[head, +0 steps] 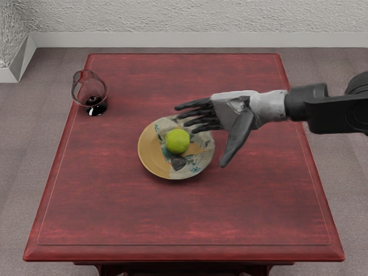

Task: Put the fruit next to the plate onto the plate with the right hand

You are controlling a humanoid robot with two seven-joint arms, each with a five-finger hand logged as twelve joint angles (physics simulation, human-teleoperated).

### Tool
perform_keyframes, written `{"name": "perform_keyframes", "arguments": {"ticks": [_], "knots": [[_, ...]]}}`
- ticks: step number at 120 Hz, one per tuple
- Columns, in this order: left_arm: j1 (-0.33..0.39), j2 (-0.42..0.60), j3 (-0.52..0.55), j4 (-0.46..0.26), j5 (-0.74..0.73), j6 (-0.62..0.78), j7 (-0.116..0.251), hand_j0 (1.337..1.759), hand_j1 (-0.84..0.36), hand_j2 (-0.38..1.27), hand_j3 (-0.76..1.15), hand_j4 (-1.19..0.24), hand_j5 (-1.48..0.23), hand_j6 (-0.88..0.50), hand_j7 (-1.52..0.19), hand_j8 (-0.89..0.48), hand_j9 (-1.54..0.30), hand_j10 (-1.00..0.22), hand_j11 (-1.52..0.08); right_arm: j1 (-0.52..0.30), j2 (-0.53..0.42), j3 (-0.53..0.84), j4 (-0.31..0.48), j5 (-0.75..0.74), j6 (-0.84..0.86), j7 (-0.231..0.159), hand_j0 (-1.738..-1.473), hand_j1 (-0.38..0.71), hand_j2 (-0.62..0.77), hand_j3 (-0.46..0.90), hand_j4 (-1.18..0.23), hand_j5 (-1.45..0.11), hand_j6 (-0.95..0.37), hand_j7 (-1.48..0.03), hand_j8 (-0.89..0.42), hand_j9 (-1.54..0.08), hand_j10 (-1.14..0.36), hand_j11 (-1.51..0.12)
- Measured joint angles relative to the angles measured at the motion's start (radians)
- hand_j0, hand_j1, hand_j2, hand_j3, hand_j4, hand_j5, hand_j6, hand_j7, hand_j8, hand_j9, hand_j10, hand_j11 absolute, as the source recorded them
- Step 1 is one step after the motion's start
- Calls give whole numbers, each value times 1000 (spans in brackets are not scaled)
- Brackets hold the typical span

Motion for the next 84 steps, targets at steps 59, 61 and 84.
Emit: {"name": "perform_keyframes", "arguments": {"ticks": [59, 61, 84], "knots": [[0, 0, 0, 0, 0, 0, 0, 1658, 69, 47, 0, -234, -304, -234, -304, -234, -304, -233, -304, -151, -271, 41, -246, 459, 86, 0, -1658, -300, -7, 0, -40, -54, -39, -54, -39, -54, -40, -54], [0, 0, 0, 0, 0, 0, 0, 1658, 69, 47, 0, -234, -304, -234, -304, -234, -304, -234, -304, -153, -273, 41, -251, 463, 86, 0, -1658, -300, -7, 0, -40, -53, -39, -54, -39, -53, -40, -53], [1, 0, 0, 0, 0, 0, 0, 1658, 69, 47, 0, -234, -304, -234, -304, -234, -304, -234, -304, -171, -288, 41, -269, 485, 87, 0, -1658, -302, -7, 0, -37, -51, -36, -52, -37, -52, -38, -52]]}}
